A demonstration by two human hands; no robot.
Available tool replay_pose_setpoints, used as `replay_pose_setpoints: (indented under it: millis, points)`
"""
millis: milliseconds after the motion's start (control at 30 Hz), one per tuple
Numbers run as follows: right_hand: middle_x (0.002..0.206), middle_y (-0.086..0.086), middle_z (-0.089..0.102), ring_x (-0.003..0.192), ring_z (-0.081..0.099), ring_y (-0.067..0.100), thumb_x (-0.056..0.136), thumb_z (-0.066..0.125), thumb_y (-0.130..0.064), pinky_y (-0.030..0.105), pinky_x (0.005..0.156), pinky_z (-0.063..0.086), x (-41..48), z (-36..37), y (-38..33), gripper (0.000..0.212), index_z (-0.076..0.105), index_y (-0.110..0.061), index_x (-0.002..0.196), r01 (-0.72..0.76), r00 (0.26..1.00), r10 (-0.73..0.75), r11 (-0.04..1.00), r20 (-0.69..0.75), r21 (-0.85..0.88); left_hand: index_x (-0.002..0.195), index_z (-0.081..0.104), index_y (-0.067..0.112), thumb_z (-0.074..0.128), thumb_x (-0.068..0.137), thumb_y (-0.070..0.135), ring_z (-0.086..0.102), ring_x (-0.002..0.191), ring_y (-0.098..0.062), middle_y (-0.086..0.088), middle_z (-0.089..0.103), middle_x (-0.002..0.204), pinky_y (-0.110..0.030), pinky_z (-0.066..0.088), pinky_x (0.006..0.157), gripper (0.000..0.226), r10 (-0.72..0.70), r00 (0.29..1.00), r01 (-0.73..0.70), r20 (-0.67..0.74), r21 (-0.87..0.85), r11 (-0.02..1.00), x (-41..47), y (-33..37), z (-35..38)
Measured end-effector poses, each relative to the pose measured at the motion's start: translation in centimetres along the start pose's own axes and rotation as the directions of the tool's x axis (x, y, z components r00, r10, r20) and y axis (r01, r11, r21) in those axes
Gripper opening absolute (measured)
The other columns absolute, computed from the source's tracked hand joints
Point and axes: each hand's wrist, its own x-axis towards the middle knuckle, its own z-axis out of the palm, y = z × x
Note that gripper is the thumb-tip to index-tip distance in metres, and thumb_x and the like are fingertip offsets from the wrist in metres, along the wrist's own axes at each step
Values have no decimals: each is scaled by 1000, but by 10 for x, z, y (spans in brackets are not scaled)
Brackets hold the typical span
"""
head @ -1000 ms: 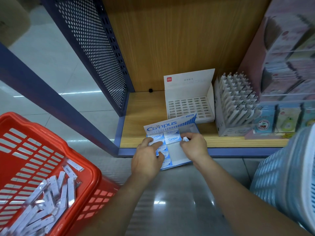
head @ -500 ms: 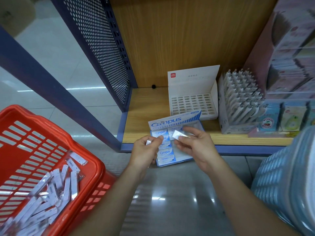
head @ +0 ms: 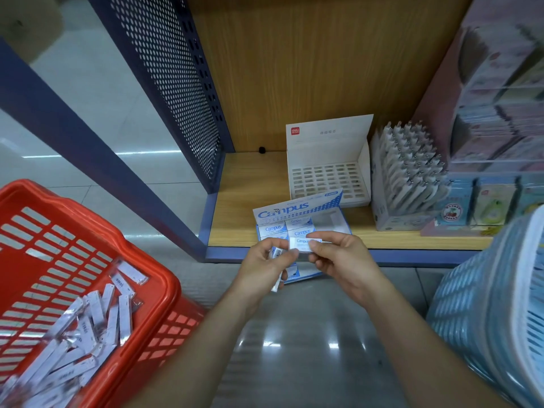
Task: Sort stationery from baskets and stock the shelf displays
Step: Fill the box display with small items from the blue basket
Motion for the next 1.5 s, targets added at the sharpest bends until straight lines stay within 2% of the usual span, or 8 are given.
replay_pose_setpoints:
  millis: [267,433,567,1100,1200,1300,1400,1500]
  points:
    - [78,13,69,75,68,25,84,66,10,24,72,60,-1,1,1,20,66,-3,99,57,993,-58,998,-100,-16,80,61,20,68,88,22,46,47,-7,4,59,66,-20,36,49,10,72,987,-47,-141,176,983,3,-11,3]
    - [82,9,70,84,71,27,82,70,7,37,86,58,23,-3,8,25,67,-5,103,51,947,-137,957,-290,-285,101,57,27,68,75,10,66,82,-26,-2,70,95,-38,55,76,32,152,973,-51,-172,486,872,5,-16,-10]
    - [86,6,69,90,70,27,79,71,7,42,89,56,34,1,16,29,69,-3,107,-5,945,-138,900,-295,-436,110,57,25,61,80,7,63,82,-25,-4,69,96,-34,51,78,36,244,956,-91,-162,627,774,3,-19,-15]
    - [106,4,70,99,63,21,88,68,-17,24,78,45,33,6,16,19,70,-13,106,12,902,-380,497,-206,-868,95,64,35,62,65,24,68,94,-18,1,71,106,-38,56,87,32,94,981,-64,-169,178,982,4,-18,-16]
    - [104,5,69,93,63,21,89,57,-2,23,79,44,21,3,8,27,68,-8,112,39,885,-361,688,-295,-725,100,67,25,63,89,10,70,88,-17,-2,72,106,-34,56,77,18,19,990,-29,-140,-64,998,4,-15,-14]
    - [84,12,70,71,64,22,91,58,-1,30,66,54,-2,-2,-7,18,67,-4,107,-50,978,31,995,-208,-88,102,66,20,59,92,-2,68,96,-19,-5,71,111,-35,53,86,25,61,995,-73,-78,-165,984,0,-15,-7]
    - [97,17,72,84,71,30,94,62,-18,39,74,58,-22,0,-10,17,66,-10,108,-253,958,262,964,119,-81,109,61,15,64,86,-8,67,92,-20,-11,71,109,-27,53,81,32,152,987,-158,-58,-117,980,-5,-13,4]
    - [102,21,69,94,68,37,96,58,-17,45,87,56,-26,6,-2,18,67,-8,109,-241,939,240,970,246,-23,107,63,25,75,76,15,69,93,-23,-7,73,102,-36,56,84,35,241,968,-239,-75,37,970,-3,-15,13]
